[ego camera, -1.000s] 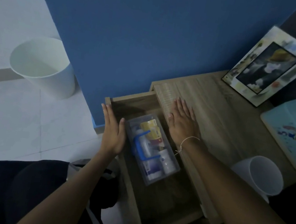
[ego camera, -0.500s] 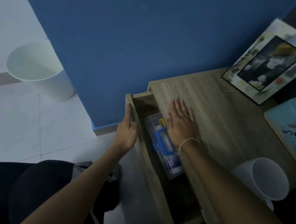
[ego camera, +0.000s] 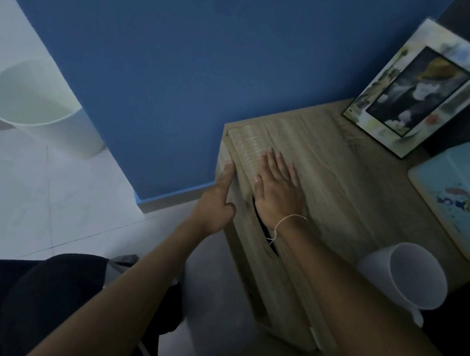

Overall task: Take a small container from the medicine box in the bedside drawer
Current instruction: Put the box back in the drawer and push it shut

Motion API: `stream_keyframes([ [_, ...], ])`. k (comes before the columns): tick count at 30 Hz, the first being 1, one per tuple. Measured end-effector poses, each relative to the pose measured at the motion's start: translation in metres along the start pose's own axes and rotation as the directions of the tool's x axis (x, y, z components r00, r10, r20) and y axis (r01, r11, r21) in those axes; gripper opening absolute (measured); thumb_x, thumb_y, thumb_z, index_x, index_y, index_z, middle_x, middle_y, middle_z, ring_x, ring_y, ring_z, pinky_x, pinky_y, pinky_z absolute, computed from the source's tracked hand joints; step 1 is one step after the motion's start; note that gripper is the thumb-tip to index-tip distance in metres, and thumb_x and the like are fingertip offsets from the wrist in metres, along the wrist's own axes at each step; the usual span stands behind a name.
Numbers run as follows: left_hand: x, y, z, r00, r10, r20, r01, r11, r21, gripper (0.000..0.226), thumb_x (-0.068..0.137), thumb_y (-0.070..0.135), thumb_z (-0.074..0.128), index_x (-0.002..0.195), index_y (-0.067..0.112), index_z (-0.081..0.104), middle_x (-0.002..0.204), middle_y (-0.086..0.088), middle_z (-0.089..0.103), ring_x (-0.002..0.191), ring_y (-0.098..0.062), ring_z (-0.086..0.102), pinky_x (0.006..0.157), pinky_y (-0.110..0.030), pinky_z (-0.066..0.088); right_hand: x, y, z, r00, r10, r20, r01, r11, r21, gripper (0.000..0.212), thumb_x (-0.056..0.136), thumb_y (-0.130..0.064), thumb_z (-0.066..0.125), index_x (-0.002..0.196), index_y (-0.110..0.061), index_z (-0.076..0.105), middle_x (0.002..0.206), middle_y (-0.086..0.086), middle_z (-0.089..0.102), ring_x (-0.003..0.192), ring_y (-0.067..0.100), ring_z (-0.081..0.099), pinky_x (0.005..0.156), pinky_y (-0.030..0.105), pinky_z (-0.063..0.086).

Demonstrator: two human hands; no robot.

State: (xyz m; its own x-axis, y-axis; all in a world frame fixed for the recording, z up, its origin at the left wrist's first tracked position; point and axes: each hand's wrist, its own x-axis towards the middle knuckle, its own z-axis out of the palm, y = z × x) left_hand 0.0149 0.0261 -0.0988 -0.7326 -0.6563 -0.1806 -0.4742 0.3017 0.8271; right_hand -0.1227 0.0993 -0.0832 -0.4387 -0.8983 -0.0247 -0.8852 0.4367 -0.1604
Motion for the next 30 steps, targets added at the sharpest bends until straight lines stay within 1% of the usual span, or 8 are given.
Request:
stream_keyframes([
  [3, 0.001, 0.003, 0.008, 0.998, 0.034, 0.049, -0.034, 0.999, -0.007, 0.089, 0.074, -0.004, 0.047, 0.151, 0.014, 0.005, 0.16, -0.007, 0.014, 0.146, -0.021, 0.019, 0.114, -0.023, 0.019, 0.0, -0.001, 0.0, 1.0, 0.006, -0.012, -0.006, 1.0, -0.007, 0.056, 0.102, -0.032, 0.017, 0.153, -0.012, 0.009, 0.163, 0.002, 0.008, 0.15, 0.015, -0.002, 0.122, 0.04, 0.001],
  [9, 0.0, 0.007, 0.011, 0.999, 0.038, 0.029, -0.035, 0.995, -0.096, 0.088, 0.074, -0.008, 0.045, 0.151, 0.015, 0.009, 0.159, -0.006, 0.016, 0.146, -0.017, 0.015, 0.112, -0.018, 0.013, 0.0, -0.001, 0.0, 1.0, 0.009, 0.0, -0.009, 1.0, -0.008, 0.056, 0.102, -0.033, 0.016, 0.153, -0.012, 0.008, 0.163, 0.002, 0.007, 0.15, 0.015, -0.002, 0.122, 0.041, 0.001],
  [14, 0.0, 0.006, 0.012, 0.998, 0.051, 0.02, -0.049, 0.995, -0.084, 0.087, 0.075, -0.009, 0.045, 0.151, 0.014, 0.01, 0.159, -0.007, 0.017, 0.146, -0.017, 0.017, 0.111, -0.016, 0.014, -0.001, -0.001, -0.001, 1.0, 0.005, -0.008, -0.005, 1.0, 0.006, 0.056, 0.101, -0.032, 0.017, 0.153, -0.011, 0.01, 0.163, 0.003, 0.009, 0.15, 0.015, 0.0, 0.122, 0.041, 0.003],
  [16, 0.0, 0.004, 0.011, 0.998, 0.065, 0.023, -0.064, 0.996, -0.059, 0.087, 0.074, -0.009, 0.045, 0.15, 0.013, 0.009, 0.159, -0.008, 0.015, 0.147, -0.018, 0.015, 0.114, -0.019, 0.014, -0.001, -0.002, -0.001, 1.0, 0.007, -0.007, -0.007, 1.0, 0.005, 0.056, 0.102, -0.033, 0.017, 0.153, -0.012, 0.009, 0.163, 0.002, 0.008, 0.15, 0.015, 0.0, 0.122, 0.041, 0.002],
  [19, 0.002, 0.0, 0.012, 0.996, 0.082, 0.018, -0.082, 0.997, 0.002, 0.088, 0.073, -0.008, 0.046, 0.15, 0.01, 0.007, 0.16, -0.01, 0.011, 0.148, -0.022, 0.009, 0.118, -0.028, 0.013, -0.002, -0.002, -0.001, 1.0, 0.012, -0.007, -0.011, 1.0, 0.013, 0.056, 0.102, -0.032, 0.017, 0.153, -0.012, 0.01, 0.163, 0.002, 0.009, 0.15, 0.014, 0.0, 0.123, 0.04, 0.002],
  [22, -0.004, -0.008, 0.016, 0.997, 0.08, -0.016, -0.08, 0.996, 0.029, 0.089, 0.074, -0.005, 0.048, 0.151, 0.01, 0.004, 0.16, -0.01, 0.009, 0.148, -0.022, 0.005, 0.121, -0.033, 0.012, -0.001, -0.001, 0.0, 1.0, 0.014, -0.017, -0.014, 1.0, 0.015, 0.056, 0.101, -0.032, 0.018, 0.153, -0.012, 0.012, 0.163, 0.002, 0.009, 0.15, 0.013, 0.001, 0.123, 0.039, 0.002],
  [26, -0.02, -0.019, 0.013, 0.998, 0.056, -0.033, -0.054, 0.996, 0.067, 0.078, 0.086, 0.003, 0.046, 0.151, 0.009, 0.004, 0.161, -0.01, 0.006, 0.148, -0.024, 0.0, 0.121, -0.036, 0.008, -0.001, 0.0, 0.002, 1.0, 0.009, -0.015, -0.008, 1.0, 0.015, 0.057, 0.101, -0.034, 0.017, 0.153, -0.012, 0.012, 0.163, 0.002, 0.011, 0.15, 0.014, 0.003, 0.123, 0.039, 0.003],
  [30, -0.033, -0.006, -0.005, 0.993, 0.119, -0.022, -0.111, 0.97, 0.216, 0.062, 0.097, 0.015, 0.037, 0.15, 0.007, 0.007, 0.16, -0.013, 0.008, 0.149, -0.024, 0.004, 0.12, -0.033, 0.005, -0.002, -0.004, -0.003, 1.0, 0.019, 0.02, -0.018, 1.0, -0.01, 0.056, 0.102, -0.034, 0.015, 0.153, -0.012, 0.009, 0.163, 0.002, 0.009, 0.15, 0.014, 0.002, 0.122, 0.039, 0.002],
])
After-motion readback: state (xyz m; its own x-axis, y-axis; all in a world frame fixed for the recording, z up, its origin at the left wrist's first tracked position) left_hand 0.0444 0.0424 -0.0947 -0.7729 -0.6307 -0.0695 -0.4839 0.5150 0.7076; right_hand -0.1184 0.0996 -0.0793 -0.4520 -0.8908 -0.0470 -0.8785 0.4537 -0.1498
